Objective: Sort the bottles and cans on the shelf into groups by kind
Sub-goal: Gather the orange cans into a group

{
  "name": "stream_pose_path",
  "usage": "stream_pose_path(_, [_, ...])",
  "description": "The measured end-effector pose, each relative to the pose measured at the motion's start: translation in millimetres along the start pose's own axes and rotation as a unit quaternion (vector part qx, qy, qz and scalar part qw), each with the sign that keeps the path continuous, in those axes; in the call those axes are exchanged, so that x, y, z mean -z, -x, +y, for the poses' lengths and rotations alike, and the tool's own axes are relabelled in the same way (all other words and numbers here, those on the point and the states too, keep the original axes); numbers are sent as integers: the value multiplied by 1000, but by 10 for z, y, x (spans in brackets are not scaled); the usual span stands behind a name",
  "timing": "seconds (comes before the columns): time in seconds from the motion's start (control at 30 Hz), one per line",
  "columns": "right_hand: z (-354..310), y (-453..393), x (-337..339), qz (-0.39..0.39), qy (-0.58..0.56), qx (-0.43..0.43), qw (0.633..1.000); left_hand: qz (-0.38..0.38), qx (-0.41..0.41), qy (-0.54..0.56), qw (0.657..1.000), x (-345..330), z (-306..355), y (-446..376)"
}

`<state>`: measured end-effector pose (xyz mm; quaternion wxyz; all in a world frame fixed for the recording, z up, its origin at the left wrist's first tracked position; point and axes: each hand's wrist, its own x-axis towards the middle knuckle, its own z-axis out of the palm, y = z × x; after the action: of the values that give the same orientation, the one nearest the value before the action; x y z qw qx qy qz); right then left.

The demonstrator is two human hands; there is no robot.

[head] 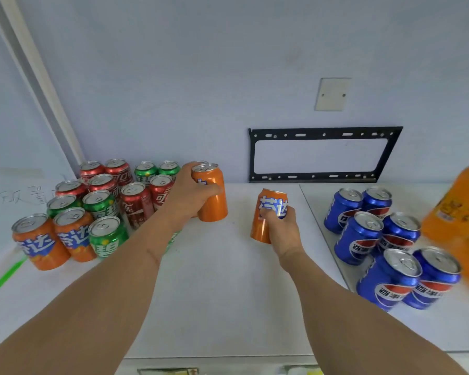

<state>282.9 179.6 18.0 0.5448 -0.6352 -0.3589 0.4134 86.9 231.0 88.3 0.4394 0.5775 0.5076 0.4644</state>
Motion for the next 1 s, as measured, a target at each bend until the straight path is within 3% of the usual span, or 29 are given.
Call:
stream_pose_path(0.37, [42,-254,211,-8,25,13,1000,-21,17,-11,1000,-261,18,-3])
stream_pose_path(0.63, [58,-461,252,-17,33,36,999,-41,72,88,993,-369,-98,18])
stream_pose_path(1.0, [185,-679,271,-5,56,47,997,-68,110,81,988,-448,-355,-49])
